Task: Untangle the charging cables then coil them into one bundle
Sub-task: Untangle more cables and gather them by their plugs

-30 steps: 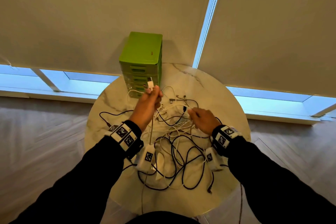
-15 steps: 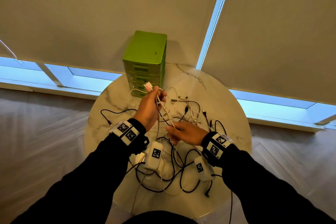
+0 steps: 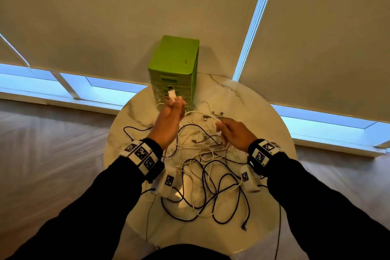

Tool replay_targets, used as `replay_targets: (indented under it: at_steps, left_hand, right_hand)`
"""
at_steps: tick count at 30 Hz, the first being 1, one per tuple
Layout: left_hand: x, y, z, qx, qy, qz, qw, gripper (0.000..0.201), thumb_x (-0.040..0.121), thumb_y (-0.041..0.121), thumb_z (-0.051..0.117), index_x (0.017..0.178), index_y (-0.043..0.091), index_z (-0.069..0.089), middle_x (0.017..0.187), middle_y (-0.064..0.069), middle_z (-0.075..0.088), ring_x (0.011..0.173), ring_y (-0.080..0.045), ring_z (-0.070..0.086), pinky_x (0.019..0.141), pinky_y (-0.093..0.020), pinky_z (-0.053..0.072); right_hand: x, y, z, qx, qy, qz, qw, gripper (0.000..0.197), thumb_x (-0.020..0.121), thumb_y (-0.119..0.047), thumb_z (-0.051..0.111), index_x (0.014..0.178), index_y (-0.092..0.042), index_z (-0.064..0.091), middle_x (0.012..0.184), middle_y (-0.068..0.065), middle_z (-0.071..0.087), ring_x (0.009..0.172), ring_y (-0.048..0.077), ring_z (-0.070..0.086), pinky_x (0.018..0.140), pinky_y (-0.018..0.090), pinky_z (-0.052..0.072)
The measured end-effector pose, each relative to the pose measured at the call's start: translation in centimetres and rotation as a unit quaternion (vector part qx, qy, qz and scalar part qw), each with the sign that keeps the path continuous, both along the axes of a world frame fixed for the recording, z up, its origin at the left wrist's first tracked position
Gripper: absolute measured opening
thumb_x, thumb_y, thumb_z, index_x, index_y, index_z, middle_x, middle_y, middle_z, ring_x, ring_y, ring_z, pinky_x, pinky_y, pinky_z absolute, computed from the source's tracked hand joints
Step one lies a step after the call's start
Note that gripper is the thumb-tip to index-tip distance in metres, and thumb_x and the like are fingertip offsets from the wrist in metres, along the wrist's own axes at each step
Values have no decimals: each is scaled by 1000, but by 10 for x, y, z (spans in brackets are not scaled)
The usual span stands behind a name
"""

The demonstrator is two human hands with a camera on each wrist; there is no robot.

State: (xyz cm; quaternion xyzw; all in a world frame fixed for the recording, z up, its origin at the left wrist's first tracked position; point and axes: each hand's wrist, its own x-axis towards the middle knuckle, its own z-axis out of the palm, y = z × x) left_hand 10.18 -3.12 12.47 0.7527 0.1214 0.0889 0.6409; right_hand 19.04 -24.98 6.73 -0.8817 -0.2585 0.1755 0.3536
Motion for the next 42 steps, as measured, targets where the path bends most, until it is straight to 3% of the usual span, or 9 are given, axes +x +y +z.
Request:
replay_targets:
  at_steps: [6, 10, 17, 22, 28, 33, 37, 40, 42]
  left_hand:
    - [-3, -25, -20, -82, 100, -72, 989, 44, 107, 46, 33, 115, 15, 64, 101, 6, 69, 97, -5, 64, 82, -21, 46]
    - [2, -24, -19, -157, 100, -79, 979, 34, 105, 34, 48, 85, 9, 59, 69, 4, 62, 66, -6, 61, 64, -19, 48]
    - [14, -3, -5, -181, 54, 15, 982, 18, 105, 32, 47, 110, 21, 61, 98, 2, 63, 98, -13, 61, 81, -22, 47]
    - [10, 27, 4, -178, -10, 75, 981, 36, 107, 27, 45, 137, 9, 49, 106, 2, 59, 98, -6, 59, 87, -18, 51]
    - [-1, 29, -15, -91, -3, 30, 995, 17, 105, 36, 47, 121, 31, 51, 120, -3, 59, 114, -13, 56, 103, -30, 45]
    - [0, -16, -22, -105, 28, -56, 992, 18, 105, 34, 47, 113, 19, 55, 85, 9, 56, 75, 5, 55, 83, -25, 46]
    - [11, -59, -25, -112, 30, -123, 986, 22, 105, 33, 48, 118, 16, 52, 101, 6, 58, 93, -1, 57, 90, -25, 46]
    - [18, -93, -27, -77, 17, -174, 982, 20, 105, 32, 49, 117, 16, 53, 103, 3, 57, 96, -6, 56, 94, -28, 46]
    - [19, -120, -28, -45, 5, -206, 977, 25, 105, 31, 49, 117, 8, 51, 99, 0, 55, 90, -7, 54, 90, -24, 45]
  right_hand:
    - [-28, 47, 50, 20, -60, 121, 991, 25, 108, -38, 35, 101, -25, 54, 80, -13, 60, 70, 4, 58, 68, 24, 46]
    - [-45, 45, 41, 36, -9, 172, 984, 28, 106, -39, 40, 115, -18, 57, 95, -2, 68, 78, 14, 63, 75, 32, 51]
    - [-37, 4, -31, -86, 32, 93, 991, 30, 104, -37, 46, 97, -13, 62, 93, 4, 67, 87, 23, 61, 83, 42, 49]
    - [-30, -28, -41, -118, 58, 34, 991, 49, 102, -52, 27, 96, -17, 61, 90, -2, 63, 85, 21, 59, 81, 29, 39]
    - [-29, -25, -13, -4, 84, 14, 996, 16, 104, -34, 49, 112, -20, 50, 84, 3, 74, 74, 16, 74, 76, 34, 59]
    - [-30, -58, 3, -152, 30, -81, 985, 22, 92, -44, 65, 102, -24, 64, 91, -1, 75, 89, 17, 71, 77, 30, 51]
    - [-59, -128, -4, -328, 158, -151, 919, 89, 74, -44, 85, 147, -19, 40, 145, 10, 51, 131, 27, 49, 102, 34, 43]
    - [-93, -157, 2, -262, 159, -148, 940, 136, 57, -48, 94, 159, -29, 5, 166, 5, 12, 151, 26, 16, 121, 44, 23]
    - [-116, -159, 16, -201, 106, -132, 965, 143, 51, -56, 93, 157, -39, -2, 166, -4, 4, 151, 22, 9, 122, 49, 16]
